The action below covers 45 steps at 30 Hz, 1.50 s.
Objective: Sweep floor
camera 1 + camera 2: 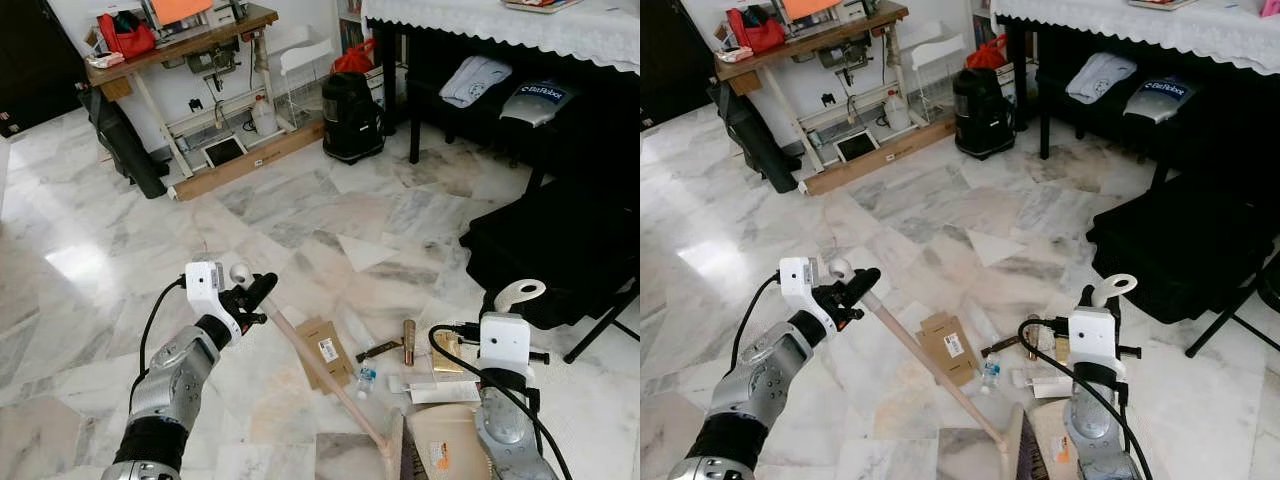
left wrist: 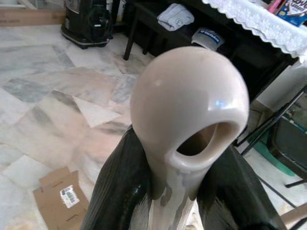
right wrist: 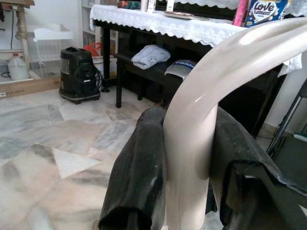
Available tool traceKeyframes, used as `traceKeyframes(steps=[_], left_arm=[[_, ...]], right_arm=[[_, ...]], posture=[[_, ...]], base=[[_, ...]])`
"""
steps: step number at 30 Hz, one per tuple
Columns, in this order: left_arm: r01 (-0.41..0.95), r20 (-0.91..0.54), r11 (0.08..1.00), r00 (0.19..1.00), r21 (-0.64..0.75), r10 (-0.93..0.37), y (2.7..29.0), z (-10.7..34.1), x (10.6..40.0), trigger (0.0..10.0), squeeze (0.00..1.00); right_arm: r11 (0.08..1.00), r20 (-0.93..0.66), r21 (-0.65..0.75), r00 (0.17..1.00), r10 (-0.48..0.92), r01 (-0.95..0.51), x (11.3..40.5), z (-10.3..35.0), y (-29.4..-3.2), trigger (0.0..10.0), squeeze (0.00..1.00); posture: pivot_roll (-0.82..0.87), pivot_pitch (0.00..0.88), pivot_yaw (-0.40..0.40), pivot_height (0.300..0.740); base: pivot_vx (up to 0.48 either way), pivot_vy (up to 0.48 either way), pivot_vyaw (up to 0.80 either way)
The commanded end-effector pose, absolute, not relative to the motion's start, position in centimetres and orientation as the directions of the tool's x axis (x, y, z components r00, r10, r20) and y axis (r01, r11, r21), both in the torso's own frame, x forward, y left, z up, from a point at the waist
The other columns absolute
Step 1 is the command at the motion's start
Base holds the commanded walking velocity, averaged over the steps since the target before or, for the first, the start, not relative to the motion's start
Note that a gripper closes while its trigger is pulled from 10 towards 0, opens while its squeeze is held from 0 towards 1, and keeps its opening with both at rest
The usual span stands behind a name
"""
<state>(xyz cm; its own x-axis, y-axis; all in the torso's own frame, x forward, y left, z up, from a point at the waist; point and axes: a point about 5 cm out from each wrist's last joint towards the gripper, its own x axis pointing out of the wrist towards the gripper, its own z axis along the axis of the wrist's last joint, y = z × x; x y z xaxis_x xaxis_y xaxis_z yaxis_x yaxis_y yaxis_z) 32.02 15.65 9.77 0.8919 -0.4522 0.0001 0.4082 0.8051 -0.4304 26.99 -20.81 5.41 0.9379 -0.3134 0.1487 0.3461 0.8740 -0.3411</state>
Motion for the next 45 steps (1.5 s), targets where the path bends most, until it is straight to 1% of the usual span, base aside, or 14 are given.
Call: traceKeyframes(steps=[1, 5, 8, 13, 14, 16, 18, 20, 21, 24, 26, 29, 35, 45], left_arm=[[0.411, 0.053, 0.787, 0.898, -0.460, -0.438, 16.6, 10.8, 32.0, 10.0, 0.00], [0.401, 0.081, 0.774, 0.905, -0.489, -0.417, 16.8, 11.4, 32.2, 10.0, 0.00], [0.368, 0.125, 0.811, 0.928, -0.456, -0.351, 17.8, 12.7, 32.4, 10.0, 0.00], [0.274, 0.181, 0.878, 0.959, -0.393, -0.219, 20.4, 14.5, 32.6, 10.0, 0.00], [0.274, 0.181, 0.878, 0.959, -0.393, -0.219, 20.4, 14.5, 32.6, 10.0, 0.00], [0.245, 0.162, 0.906, 0.966, -0.344, -0.199, 21.2, 14.4, 32.5, 10.0, 0.00], [0.235, 0.132, 0.925, 0.970, -0.299, -0.204, 21.4, 14.0, 32.4, 10.0, 0.00], [0.233, 0.124, 0.928, 0.971, -0.289, -0.205, 21.4, 13.8, 32.3, 10.0, 0.00], [0.228, 0.099, 0.939, 0.973, -0.256, -0.209, 21.4, 13.4, 32.2, 10.0, 0.00], [0.230, 0.074, 0.947, 0.973, -0.224, -0.219, 21.3, 13.0, 32.1, 10.0, 0.00], [0.248, 0.029, 0.953, 0.969, -0.174, -0.247, 20.8, 12.2, 31.9, 10.0, 0.00], [0.275, -0.027, 0.950, 0.959, -0.148, -0.282, 20.4, 11.3, 31.6, 10.0, 0.00], [0.347, -0.098, 0.924, 0.926, -0.160, -0.364, 19.1, 10.0, 31.2, 10.0, 0.00], [0.358, -0.108, 0.908, 0.916, -0.217, -0.387, 18.2, 9.6, 31.1, 10.0, 0.00]], right_arm=[[0.891, 0.170, -0.323, 0.945, -0.279, 0.321, 27.5, 5.8, -19.7, 10.0, 0.00], [0.892, 0.168, -0.321, 0.946, -0.277, 0.318, 27.6, 5.8, -19.6, 10.0, 0.00], [0.894, 0.165, -0.320, 0.948, -0.273, 0.313, 27.7, 5.7, -19.5, 10.0, 0.00], [0.895, 0.162, -0.321, 0.949, -0.270, 0.309, 27.7, 5.7, -19.5, 10.0, 0.00], [0.895, 0.162, -0.321, 0.949, -0.270, 0.309, 27.7, 5.7, -19.5, 10.0, 0.00], [0.896, 0.160, -0.322, 0.950, -0.267, 0.306, 27.7, 5.6, -19.5, 10.0, 0.00], [0.897, 0.159, -0.323, 0.952, -0.263, 0.302, 27.7, 5.6, -19.4, 10.0, 0.00], [0.897, 0.159, -0.323, 0.952, -0.262, 0.301, 27.7, 5.6, -19.3, 10.0, 0.00], [0.898, 0.161, -0.323, 0.952, -0.261, 0.300, 27.8, 5.6, -19.4, 10.0, 0.00], [0.898, 0.162, -0.323, 0.952, -0.260, 0.300, 27.8, 5.7, -19.4, 10.0, 0.00], [0.897, 0.162, -0.326, 0.952, -0.258, 0.299, 27.8, 5.7, -19.5, 10.0, 0.00], [0.896, 0.164, -0.329, 0.952, -0.259, 0.300, 27.7, 5.7, -19.6, 10.0, 0.00], [0.895, 0.166, -0.331, 0.952, -0.258, 0.300, 27.7, 5.7, -19.7, 10.0, 0.00], [0.896, 0.165, -0.331, 0.953, -0.254, 0.296, 27.7, 5.7, -19.7, 10.0, 0.00]], posture=[[-0.03, 0.033, 0.187, 0.740], [-0.03, 0.033, 0.186, 0.740], [-0.03, 0.033, 0.184, 0.740], [-0.02, 0.035, 0.180, 0.740], [-0.02, 0.035, 0.180, 0.740], [-0.02, 0.036, 0.178, 0.740], [-0.02, 0.036, 0.177, 0.740], [-0.02, 0.036, 0.177, 0.740], [-0.02, 0.040, 0.174, 0.740], [-0.02, 0.040, 0.174, 0.740], [-0.03, 0.046, 0.170, 0.740], [-0.03, 0.049, 0.170, 0.740], [-0.03, 0.053, 0.170, 0.740], [-0.04, 0.057, 0.169, 0.740]], base=[[0.000, 0.000, 0.00], [0.000, 0.000, 0.00], [0.000, 0.000, 0.00], [0.000, 0.000, 0.00], [0.000, 0.000, 0.00], [0.000, 0.000, 0.00], [0.000, 0.000, 0.00], [0.000, 0.000, 0.00], [0.000, 0.000, 0.00], [0.000, 0.000, 0.00], [0.000, 0.000, 0.00], [0.000, 0.000, 0.00], [0.000, 0.000, 0.00], [0.000, 0.000, 0.00]])
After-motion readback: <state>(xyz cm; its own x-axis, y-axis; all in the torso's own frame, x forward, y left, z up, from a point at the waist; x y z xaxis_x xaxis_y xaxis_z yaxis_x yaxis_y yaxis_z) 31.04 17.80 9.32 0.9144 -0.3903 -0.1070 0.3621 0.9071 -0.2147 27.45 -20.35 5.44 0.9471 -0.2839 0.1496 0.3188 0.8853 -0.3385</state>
